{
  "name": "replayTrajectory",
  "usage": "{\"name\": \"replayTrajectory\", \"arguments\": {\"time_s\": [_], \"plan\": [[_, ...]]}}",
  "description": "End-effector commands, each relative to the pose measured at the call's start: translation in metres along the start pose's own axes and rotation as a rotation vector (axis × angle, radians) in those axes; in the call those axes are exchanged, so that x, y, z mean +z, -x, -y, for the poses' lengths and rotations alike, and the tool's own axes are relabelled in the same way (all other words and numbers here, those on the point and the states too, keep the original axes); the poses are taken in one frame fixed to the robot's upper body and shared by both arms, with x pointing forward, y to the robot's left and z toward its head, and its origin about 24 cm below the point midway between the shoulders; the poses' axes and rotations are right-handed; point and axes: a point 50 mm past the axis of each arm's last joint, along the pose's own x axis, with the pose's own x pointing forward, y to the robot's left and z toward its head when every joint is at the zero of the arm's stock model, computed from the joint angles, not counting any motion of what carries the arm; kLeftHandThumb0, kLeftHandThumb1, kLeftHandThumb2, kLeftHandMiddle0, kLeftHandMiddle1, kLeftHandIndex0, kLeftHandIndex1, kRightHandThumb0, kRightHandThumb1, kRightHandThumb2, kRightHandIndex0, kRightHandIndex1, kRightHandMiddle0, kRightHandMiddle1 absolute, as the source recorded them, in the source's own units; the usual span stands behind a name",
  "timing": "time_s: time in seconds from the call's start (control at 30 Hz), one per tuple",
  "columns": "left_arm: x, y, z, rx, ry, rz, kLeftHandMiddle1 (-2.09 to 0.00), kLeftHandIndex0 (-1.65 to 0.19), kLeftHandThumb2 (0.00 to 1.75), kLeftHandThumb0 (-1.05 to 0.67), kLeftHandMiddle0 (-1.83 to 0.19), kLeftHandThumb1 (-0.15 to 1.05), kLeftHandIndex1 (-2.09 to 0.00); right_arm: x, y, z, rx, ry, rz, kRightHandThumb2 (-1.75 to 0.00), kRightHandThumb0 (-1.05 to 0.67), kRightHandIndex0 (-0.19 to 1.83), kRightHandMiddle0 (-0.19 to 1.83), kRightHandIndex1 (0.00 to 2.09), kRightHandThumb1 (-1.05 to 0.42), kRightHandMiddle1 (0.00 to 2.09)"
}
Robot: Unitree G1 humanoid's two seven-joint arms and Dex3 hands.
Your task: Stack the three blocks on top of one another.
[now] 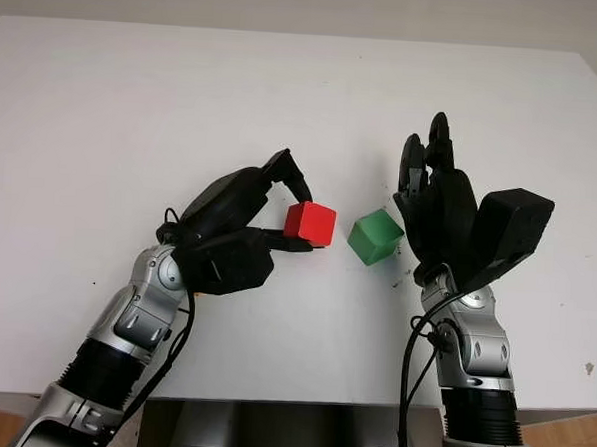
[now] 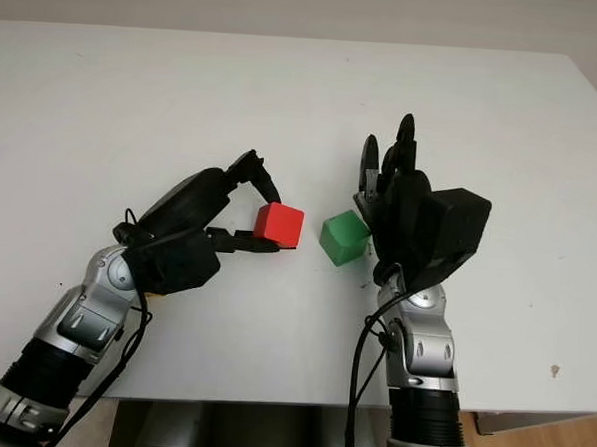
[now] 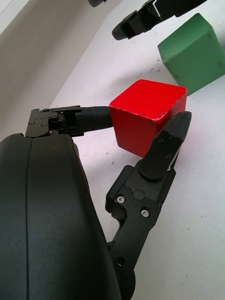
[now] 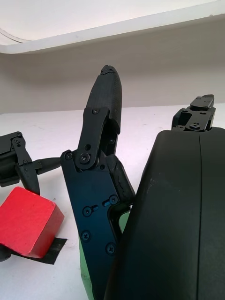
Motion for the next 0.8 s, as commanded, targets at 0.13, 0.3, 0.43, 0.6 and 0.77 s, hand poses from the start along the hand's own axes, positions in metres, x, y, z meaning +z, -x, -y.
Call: {"name": "replayTrajectory", "arguments": {"time_s": [0.13, 0.3, 0.43, 0.6, 0.77], "plan": [[0.0009, -0.0027, -0.0007, 0.002, 0.005, -0.028, -0.06, -0.14, 0.06, -0.37, -0.16, 1.04, -2.05, 0.0051, 0.0009, 0.0005, 0.0, -0.002, 0.026, -0.58, -0.68, -0.19, -0.19, 0.0, -1.05, 0.0], [0.0001, -0.0028, -0.0011, 0.01, -0.039, -0.053, -0.06, -0.1, 0.06, -0.35, -0.16, 1.05, -2.0, 0.0043, 0.0009, 0.0013, -0.001, 0.002, 0.024, -0.57, -0.68, -0.19, -0.19, 0.0, -1.05, 0.0], [0.0, -0.0021, -0.0003, 0.032, -0.14, -0.064, -0.07, -0.09, 0.06, -0.37, -0.19, 1.04, -1.95, 0.0046, 0.0016, 0.0018, 0.001, -0.005, 0.027, -0.57, -0.68, -0.19, -0.19, 0.0, -1.05, 0.0], [0.0011, -0.0019, 0.001, 0.042, -0.203, -0.075, -0.06, -0.1, 0.05, -0.34, -0.19, 1.04, -1.84, 0.0049, 0.002, 0.0022, -0.001, -0.001, 0.023, -0.57, -0.67, -0.19, -0.19, 0.0, -1.05, 0.0], [0.0006, -0.0014, 0.0007, 0.035, -0.211, -0.074, -0.04, -0.05, 0.05, -0.35, -0.16, 1.04, -1.74, 0.0049, 0.0018, 0.0022, -0.001, 0.007, 0.024, -0.58, -0.68, -0.19, -0.19, 0.0, -1.05, 0.0]]}}
